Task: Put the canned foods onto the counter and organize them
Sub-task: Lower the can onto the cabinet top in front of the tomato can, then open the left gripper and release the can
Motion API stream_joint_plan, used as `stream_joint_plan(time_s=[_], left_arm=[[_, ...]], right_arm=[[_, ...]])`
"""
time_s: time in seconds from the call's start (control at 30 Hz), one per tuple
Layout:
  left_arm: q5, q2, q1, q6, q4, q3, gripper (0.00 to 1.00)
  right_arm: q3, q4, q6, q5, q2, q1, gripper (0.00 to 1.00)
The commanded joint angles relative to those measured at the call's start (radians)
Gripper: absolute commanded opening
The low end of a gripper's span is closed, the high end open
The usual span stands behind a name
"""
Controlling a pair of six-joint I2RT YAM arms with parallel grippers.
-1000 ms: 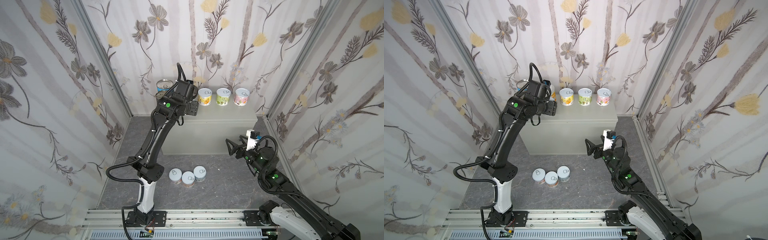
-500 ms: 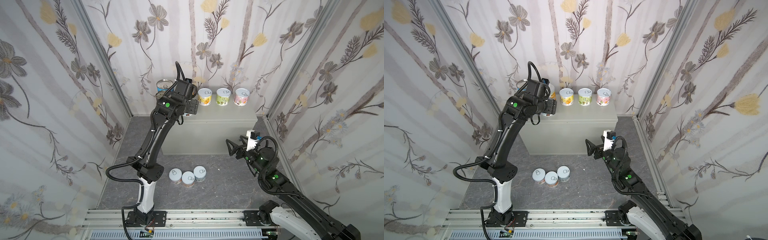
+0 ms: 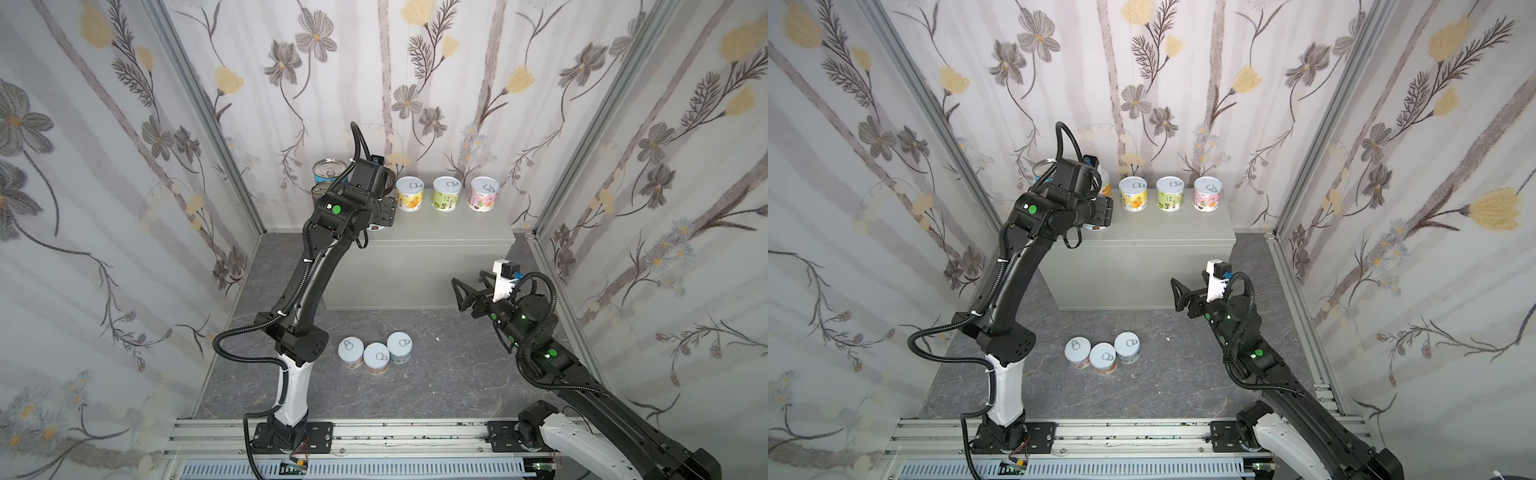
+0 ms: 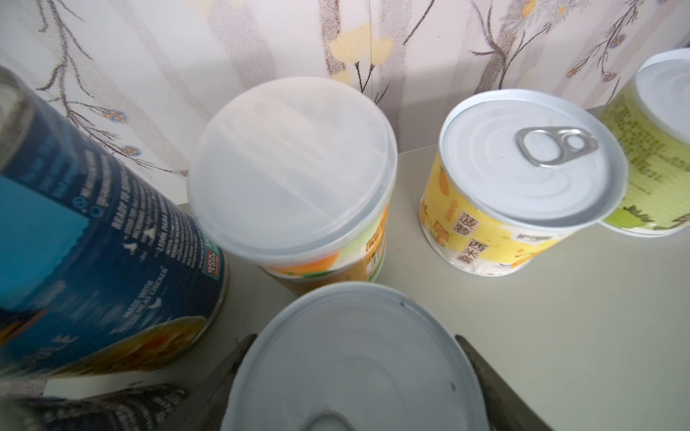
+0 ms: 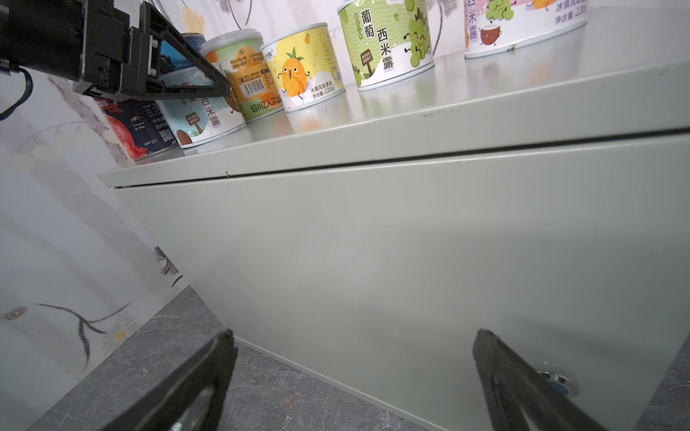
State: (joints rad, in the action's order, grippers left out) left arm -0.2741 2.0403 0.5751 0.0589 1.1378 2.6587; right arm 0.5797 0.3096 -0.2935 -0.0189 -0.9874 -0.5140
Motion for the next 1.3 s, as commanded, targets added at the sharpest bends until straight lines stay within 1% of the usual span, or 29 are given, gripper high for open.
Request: stream_joint_plan(time_s=[0.0, 0.17, 0.23, 0.43, 0.87, 1.0, 1.1, 1.13, 1.27], left_arm=[[-0.031, 0.004, -0.001, -0.017, -0.024, 0.004, 0.74], [-0.055, 0.002, -0.002, -0.016, -0.02, -0.005, 0.74], [-0.044, -0.003, -0.002, -0.011, -0.013, -0.006, 0.75], [-0.003, -0.022, -0.002, -0.006, -0.01, -0.023, 0.8], [-0.004, -0.05, 0.001, 0.008, -0.001, -0.025, 0.82], [0.002, -0.06, 0.003, 0.005, -0.005, -0.028, 0.9], [-0.011, -0.065, 0.006, 0.006, -0.005, -0.029, 0.98], [-0.013, -0.071, 0.007, 0.005, -0.007, -0.033, 1.0], [-0.013, -0.115, 0.017, 0.001, -0.058, -0.095, 1.0]], right_arm=[[0.011, 0.003, 0.012, 0.017, -0.002, 0.001, 1.0], [0.012, 0.008, 0.014, 0.017, -0.006, 0.0, 1.0], [0.014, 0.008, 0.014, 0.018, -0.01, 0.0, 1.0], [0.019, 0.008, 0.018, 0.017, -0.018, 0.0, 1.0], [0.021, 0.002, 0.017, 0.014, -0.017, 0.0, 1.0], [0.021, -0.001, 0.017, 0.007, -0.015, 0.0, 1.0], [0.018, 0.0, 0.017, -0.002, -0.011, 0.0, 1.0], [0.016, 0.002, 0.017, -0.009, -0.01, 0.0, 1.0], [0.007, 0.015, 0.016, -0.029, -0.003, 0.001, 1.0]])
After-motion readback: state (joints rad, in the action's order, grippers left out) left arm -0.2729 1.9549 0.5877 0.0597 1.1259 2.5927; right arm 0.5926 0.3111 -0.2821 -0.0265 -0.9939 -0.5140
